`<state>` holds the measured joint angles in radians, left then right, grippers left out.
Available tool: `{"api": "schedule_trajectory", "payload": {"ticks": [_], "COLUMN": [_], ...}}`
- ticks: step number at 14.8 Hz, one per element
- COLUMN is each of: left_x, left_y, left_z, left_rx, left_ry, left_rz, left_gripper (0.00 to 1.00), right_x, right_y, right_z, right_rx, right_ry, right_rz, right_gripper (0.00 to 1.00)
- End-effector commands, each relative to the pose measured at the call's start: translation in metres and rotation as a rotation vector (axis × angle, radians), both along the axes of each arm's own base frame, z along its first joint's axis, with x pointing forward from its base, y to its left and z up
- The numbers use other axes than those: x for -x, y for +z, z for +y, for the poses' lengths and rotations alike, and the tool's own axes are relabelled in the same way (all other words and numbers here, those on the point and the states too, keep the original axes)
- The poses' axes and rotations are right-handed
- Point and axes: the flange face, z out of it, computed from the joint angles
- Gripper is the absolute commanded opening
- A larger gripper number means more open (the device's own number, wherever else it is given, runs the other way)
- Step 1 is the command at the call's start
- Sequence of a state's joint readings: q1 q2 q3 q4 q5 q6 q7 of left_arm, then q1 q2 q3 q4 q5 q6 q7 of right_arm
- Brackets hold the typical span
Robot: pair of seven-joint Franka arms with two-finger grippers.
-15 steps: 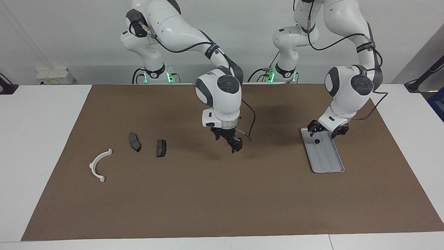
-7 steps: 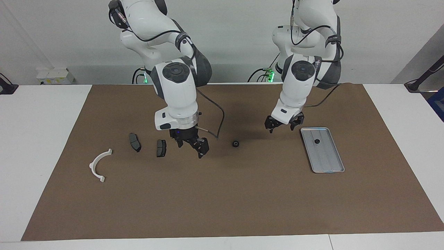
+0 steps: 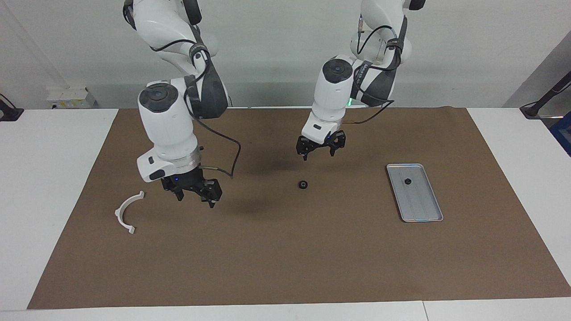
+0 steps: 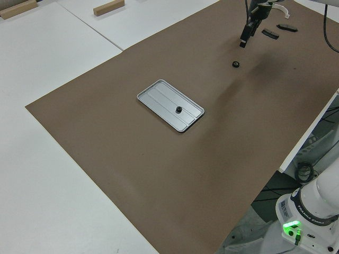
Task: Pick bearing gear from pile to tray
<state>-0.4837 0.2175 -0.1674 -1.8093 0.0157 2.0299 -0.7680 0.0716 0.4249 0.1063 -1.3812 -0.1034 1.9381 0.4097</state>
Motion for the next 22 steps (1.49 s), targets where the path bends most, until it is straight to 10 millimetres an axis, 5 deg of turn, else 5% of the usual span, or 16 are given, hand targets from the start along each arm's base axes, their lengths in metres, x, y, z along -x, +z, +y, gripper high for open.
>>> {"api": "schedule_trajectory", "payload": {"ticks": [1, 5, 15, 22], "left_x": [-0.017, -0.020, -0.037, -0.033], "left_y": [-0.038, -0.085, -0.105, -0.121], "left_z": [-0.017, -0.034, -0.024, -0.017], "left_rx": [-0.020, -0.034, -0.033, -0.044], "left_ry": [0.042, 0.052, 0.042, 0.035], "left_rz": [-0.014, -0.026, -0.102, -0.101], "left_gripper": [1.00, 1.00, 1.00, 1.00], "right_x": [0.002, 0.000, 0.001, 0.001], "right_y": [0.009, 0.010, 0.007, 0.008], "right_z": [-0.036, -0.073, -0.105, -0.105], "right_rx": [0.008, 0.021, 0.021, 0.022], "right_ry": [0.082, 0.114, 0.073, 0.073], "right_rz": [0.016, 0.017, 0.024, 0.023], "right_gripper": [1.00, 1.00, 1.00, 1.00]}}
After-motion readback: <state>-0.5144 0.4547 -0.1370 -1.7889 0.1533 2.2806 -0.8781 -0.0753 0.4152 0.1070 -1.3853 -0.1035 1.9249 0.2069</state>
